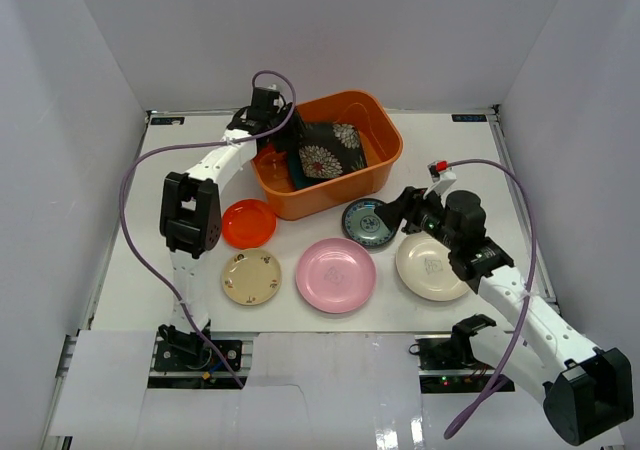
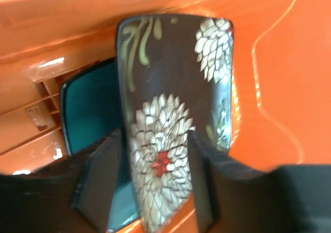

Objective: Place the plates into the plastic bin on the countertop

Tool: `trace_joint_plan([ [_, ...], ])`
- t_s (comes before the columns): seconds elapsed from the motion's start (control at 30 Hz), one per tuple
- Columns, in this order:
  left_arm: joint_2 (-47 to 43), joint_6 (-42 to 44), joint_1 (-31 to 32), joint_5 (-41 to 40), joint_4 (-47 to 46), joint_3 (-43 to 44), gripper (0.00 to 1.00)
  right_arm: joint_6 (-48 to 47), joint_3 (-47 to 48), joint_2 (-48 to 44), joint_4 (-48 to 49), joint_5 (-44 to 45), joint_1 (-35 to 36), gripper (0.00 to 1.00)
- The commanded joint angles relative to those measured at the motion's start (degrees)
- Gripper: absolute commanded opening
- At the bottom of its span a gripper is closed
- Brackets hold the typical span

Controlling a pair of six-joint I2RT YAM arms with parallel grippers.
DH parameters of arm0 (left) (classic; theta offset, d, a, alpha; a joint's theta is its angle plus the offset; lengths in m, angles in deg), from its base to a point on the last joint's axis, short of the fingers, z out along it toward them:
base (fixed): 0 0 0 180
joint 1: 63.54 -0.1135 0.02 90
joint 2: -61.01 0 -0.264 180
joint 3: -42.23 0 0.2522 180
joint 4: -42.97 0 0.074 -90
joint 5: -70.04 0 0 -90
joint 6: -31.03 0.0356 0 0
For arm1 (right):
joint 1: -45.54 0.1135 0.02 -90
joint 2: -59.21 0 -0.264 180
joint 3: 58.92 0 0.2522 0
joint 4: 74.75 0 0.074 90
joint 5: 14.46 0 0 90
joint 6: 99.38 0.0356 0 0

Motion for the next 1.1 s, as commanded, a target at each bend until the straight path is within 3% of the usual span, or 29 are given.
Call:
trace_joint_plan([
  [0.0,-2.1,0.1,-0.1,1.3,-2.6,3.0,0.65,-0.3,-2.0,-1.4,-0.9,2.4,0.0,0.68],
  [0.03,-2.5,0.6,-0.1,1.7,-2.7,3.3,0.76,-0.4,-3.2,-1.8,-1.4,2.6,0.0,0.72],
  [0.07,-2.7,1.1,-0.2,1.7,-2.5,4.0,0.8,-0.8,-3.7,-2.3,-2.5,2.7,0.0,0.77],
  [0.27,-6.8,4.5,-0.1,4.2,-2.7,6.3,0.98,-3.0,-8.2,-4.1,-10.0,1.9,0.1,0.77],
  [0.47,-15.4,7.7,0.2,5.4,-2.3,3.7,0.95,-4.7,-9.6,-5.0,-17.2,7.4,0.1,0.71],
  [0.6,-27.6,10.2,2.6,2.1,-2.4,-7.4,0.89,-4.2,-9.2,-2.7,-20.4,11.3,0.1,0.68],
  [0.73,-42.5,10.3,9.2,-4.8,-2.1,-26.6,0.82,-4.5,-8.6,0.0,-21.9,14.6,0.6,0.67],
  [0.77,-45.2,10.1,10.5,-6.3,-1.7,-34.4,0.81,-4.4,-8.7,1.1,-21.8,15.3,0.6,0.66],
  [0.83,-51.7,7.6,12.8,-9.3,-0.1,-41.6,0.81,-4.3,-8.9,2.6,-21.8,16.0,1.0,0.64],
  [0.97,-58.5,2.7,18.4,-14.4,1.9,-57.1,0.82,-4.2,-8.1,8.2,-21.3,18.4,2.9,0.6],
  [1.07,-59.1,0.9,21.1,-18.5,2.4,-61.1,0.82,-3.7,-7.2,10.9,-21.6,23.1,4.5,0.58],
])
